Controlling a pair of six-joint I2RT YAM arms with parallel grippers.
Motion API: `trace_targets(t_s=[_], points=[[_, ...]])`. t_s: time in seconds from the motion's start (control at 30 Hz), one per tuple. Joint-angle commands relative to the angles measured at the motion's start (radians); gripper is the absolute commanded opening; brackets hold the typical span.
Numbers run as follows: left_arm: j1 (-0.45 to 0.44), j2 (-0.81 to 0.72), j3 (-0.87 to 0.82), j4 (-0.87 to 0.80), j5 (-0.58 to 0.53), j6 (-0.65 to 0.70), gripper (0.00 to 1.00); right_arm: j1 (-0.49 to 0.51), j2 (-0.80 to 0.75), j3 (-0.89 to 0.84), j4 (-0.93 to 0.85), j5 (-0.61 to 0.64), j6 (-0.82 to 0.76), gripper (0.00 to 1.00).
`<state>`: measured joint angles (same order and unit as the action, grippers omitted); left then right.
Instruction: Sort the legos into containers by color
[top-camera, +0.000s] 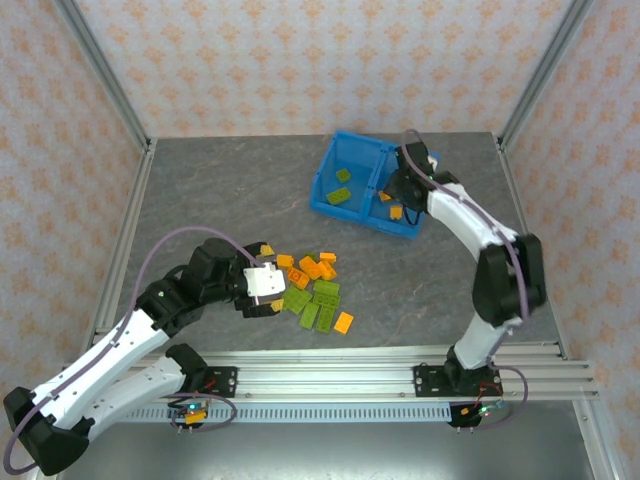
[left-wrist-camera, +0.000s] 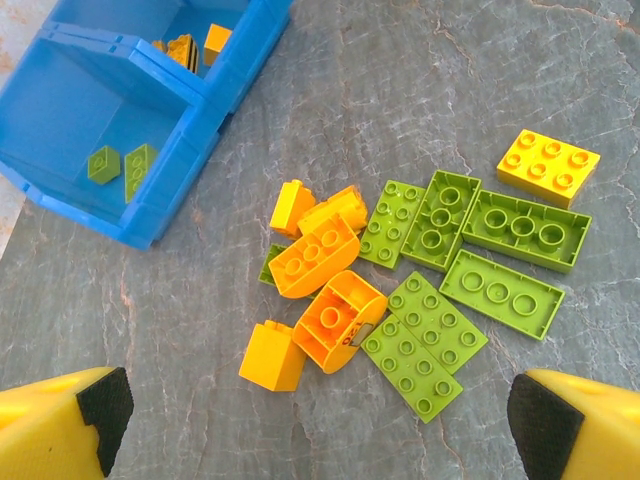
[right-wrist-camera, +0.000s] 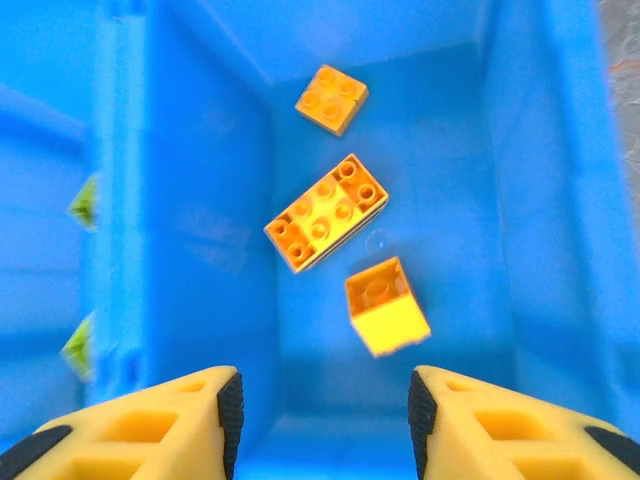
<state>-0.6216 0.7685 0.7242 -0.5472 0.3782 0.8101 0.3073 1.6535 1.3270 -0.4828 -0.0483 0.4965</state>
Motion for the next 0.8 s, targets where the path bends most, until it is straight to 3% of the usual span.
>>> trace_targets(t_s=[0.0,0.17,0.3,0.37,0.5,0.77], points=[[0.006,-0.003,-0.009,0.033,0.007,-0.003,1.0,0.072,-0.194,-0.139,-0.001,-0.067,0.033,0.5],[0.006,-0.003,-0.005,0.008,0.073,0.031,1.0,0.301,-0.416,-0.38,-0.038,-0.184,0.083,0.53],[0.007,0.009,-0.007,-0.004,0.112,0.062,1.0,0.464,-0.45,-0.479,-0.106,-0.299,0.202,0.56],[0.007,0.017,-0.005,-0.011,0.117,0.068,1.0,0.525,-0.444,-0.492,-0.124,-0.317,0.223,0.63],[0.006,0.024,-0.003,-0.016,0.128,0.067,1.0,0.578,-0.377,-0.499,-0.152,-0.385,0.204,0.76],[0.007,0.025,-0.012,-0.013,0.131,0.069,1.0,0.61,-0.219,-0.477,-0.155,-0.357,0.18,0.74]])
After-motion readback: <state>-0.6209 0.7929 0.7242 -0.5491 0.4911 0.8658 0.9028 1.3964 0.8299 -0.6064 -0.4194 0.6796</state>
